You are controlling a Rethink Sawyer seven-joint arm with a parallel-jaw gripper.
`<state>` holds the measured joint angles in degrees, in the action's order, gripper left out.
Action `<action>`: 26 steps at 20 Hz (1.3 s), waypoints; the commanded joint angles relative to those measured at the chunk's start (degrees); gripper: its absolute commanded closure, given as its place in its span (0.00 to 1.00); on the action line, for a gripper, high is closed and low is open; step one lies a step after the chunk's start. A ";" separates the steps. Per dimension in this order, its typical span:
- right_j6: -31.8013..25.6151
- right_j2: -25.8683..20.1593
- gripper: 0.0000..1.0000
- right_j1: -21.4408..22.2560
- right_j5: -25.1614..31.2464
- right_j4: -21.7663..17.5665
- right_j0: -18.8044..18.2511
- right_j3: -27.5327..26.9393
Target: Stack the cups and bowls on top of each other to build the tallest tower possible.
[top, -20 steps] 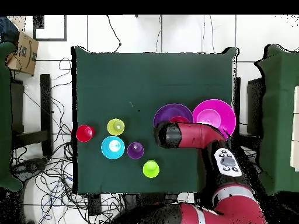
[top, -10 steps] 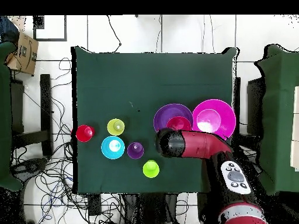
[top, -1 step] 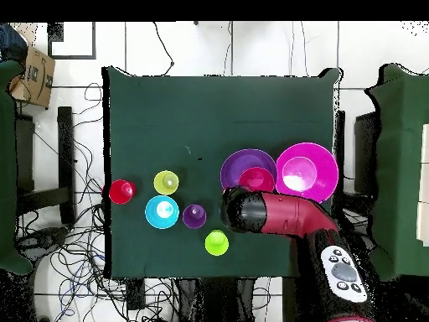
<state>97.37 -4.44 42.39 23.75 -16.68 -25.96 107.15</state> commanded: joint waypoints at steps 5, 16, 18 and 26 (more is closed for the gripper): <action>7.29 -3.96 0.00 1.01 8.51 5.28 5.82 2.53; 13.48 0.89 0.00 1.68 10.61 9.44 16.03 0.86; 14.05 1.74 0.00 2.19 10.82 10.01 17.30 0.95; 16.15 2.98 0.00 -0.42 6.97 11.51 20.24 0.91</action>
<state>102.70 -1.91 44.72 28.97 -6.98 -7.09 107.53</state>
